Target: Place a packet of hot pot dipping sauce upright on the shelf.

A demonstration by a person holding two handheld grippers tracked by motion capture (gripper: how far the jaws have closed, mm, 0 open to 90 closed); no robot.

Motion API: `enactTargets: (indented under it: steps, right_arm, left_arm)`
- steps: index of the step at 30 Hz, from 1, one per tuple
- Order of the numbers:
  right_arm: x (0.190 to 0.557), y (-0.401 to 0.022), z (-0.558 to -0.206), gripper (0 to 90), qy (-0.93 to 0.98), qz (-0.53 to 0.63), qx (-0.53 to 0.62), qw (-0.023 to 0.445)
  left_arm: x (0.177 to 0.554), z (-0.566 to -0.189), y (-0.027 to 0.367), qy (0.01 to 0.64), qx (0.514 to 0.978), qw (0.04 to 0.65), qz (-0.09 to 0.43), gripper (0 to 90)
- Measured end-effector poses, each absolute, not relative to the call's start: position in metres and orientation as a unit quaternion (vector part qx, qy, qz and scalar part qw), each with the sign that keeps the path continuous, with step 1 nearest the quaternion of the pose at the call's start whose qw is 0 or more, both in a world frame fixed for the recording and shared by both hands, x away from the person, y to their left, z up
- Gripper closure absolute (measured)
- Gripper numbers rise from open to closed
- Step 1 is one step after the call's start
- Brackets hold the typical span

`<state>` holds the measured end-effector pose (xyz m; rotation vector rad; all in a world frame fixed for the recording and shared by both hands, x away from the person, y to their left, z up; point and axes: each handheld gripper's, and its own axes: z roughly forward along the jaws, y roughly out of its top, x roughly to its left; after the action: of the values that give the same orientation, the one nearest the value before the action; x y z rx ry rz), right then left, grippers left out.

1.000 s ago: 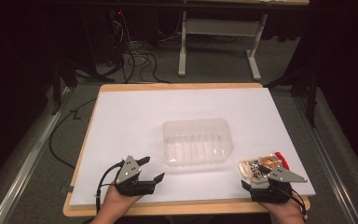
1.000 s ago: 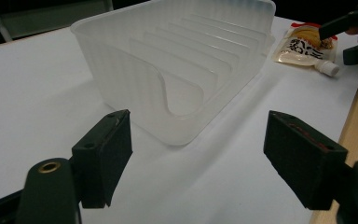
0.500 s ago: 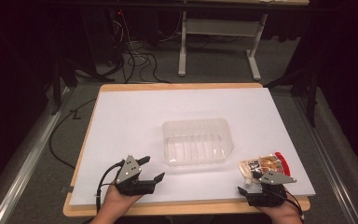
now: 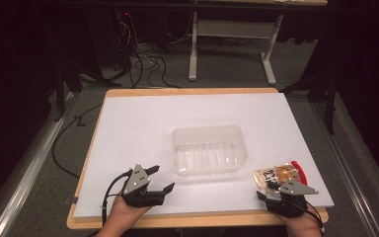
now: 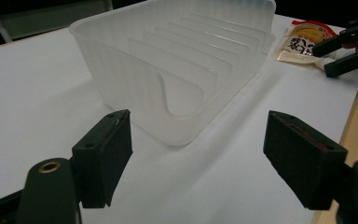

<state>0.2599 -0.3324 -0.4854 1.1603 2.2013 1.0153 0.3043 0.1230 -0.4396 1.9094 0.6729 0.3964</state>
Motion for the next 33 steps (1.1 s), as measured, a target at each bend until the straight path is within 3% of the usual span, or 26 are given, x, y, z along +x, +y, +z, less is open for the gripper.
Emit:
enactTargets:
  steps: [7, 16, 33]
  right_arm:
    - [0.257, -0.332, -0.478, 46.5, 0.787, 0.378, 0.416, 0.253]
    - [0.256, -0.346, -0.466, 54.8, 0.735, 0.383, 0.451, 0.332]
    - [0.273, -0.339, -0.485, 63.0, 0.778, 0.333, 0.448, 0.288]
  left_arm:
    - [0.304, -0.44, 0.122, 0.276, 0.797, 0.511, 0.164, 24.2]
    - [0.304, -0.44, 0.121, 0.276, 0.798, 0.51, 0.165, 24.2]
    - [0.305, -0.441, 0.12, 0.274, 0.8, 0.507, 0.164, 24.2]
